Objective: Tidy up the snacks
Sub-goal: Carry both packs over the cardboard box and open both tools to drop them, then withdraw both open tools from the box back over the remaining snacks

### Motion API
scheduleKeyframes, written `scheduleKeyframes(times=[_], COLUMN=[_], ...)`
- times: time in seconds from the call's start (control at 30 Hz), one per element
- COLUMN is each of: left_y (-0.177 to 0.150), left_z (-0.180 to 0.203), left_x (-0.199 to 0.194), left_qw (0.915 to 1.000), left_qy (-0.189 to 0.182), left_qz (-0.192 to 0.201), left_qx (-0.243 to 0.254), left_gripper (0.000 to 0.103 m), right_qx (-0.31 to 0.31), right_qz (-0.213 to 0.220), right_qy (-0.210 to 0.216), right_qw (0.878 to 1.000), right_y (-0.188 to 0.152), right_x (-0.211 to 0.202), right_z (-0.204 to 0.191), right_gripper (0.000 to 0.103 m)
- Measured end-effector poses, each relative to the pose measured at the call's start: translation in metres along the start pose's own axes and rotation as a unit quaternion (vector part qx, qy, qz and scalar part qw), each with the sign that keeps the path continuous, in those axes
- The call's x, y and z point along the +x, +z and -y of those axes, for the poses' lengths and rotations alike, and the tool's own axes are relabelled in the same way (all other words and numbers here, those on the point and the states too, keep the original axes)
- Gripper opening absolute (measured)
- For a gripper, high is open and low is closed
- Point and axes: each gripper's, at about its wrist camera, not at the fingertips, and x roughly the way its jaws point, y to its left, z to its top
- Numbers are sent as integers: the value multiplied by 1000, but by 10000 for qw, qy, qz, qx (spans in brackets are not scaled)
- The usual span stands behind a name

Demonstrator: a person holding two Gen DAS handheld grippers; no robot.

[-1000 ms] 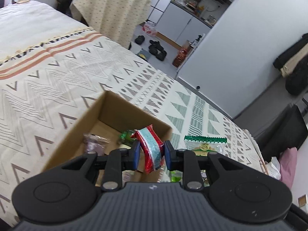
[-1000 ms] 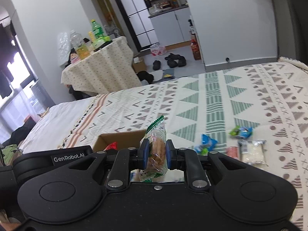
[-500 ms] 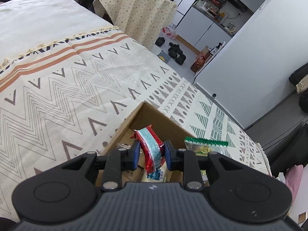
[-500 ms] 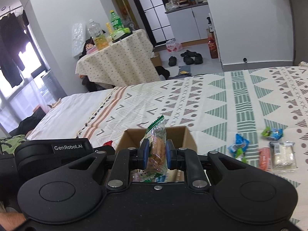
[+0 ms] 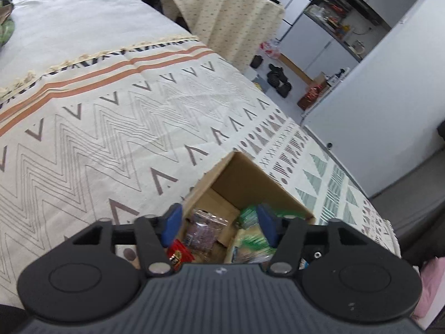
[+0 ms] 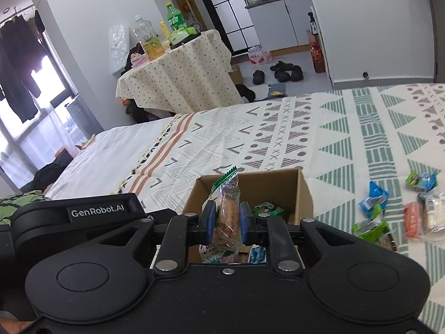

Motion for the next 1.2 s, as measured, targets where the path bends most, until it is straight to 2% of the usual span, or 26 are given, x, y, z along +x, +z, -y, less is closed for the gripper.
scheduleKeyframes(times=[0.03, 0.07, 0.1, 0.17, 0.3, 0.37, 0.73, 1.1, 1.2], left_y=[0, 0, 0, -1, -6, -9, -35, -73, -80], left_z=[0, -1, 0, 1, 9, 14, 47, 90, 98], left_x=[1, 2, 3, 4, 9, 9, 8, 3, 3], left_qw=[10000, 10000, 9999, 9999, 9995, 9992, 9954, 9836, 9803], left_qy=[53, 92, 114, 119, 195, 184, -13, -245, -248], left_qz=[4, 2, -2, -43, -201, -228, -380, -420, -379], left_qx=[-15, -23, -22, -8, 161, 282, 883, 1739, 1924], left_gripper=[74, 80, 83, 91, 100, 103, 103, 103, 103], right_qx=[78, 159, 198, 182, 269, 322, 437, 553, 557], right_qz=[-44, -54, -66, -2, 51, 114, 179, 199, 172], right_qy=[50, 73, 58, -69, -301, -393, -844, -1180, -1255], right_qw=[9999, 9998, 9998, 9998, 9992, 9986, 9953, 9913, 9904], right_y=[0, 0, 0, -2, -5, -6, -15, -27, -30], right_x=[2, 3, 4, 1, -8, -14, -47, -84, -91], right_z=[2, 4, 6, 8, 20, 28, 67, 112, 123], right_gripper=[24, 30, 43, 55, 75, 80, 92, 103, 103])
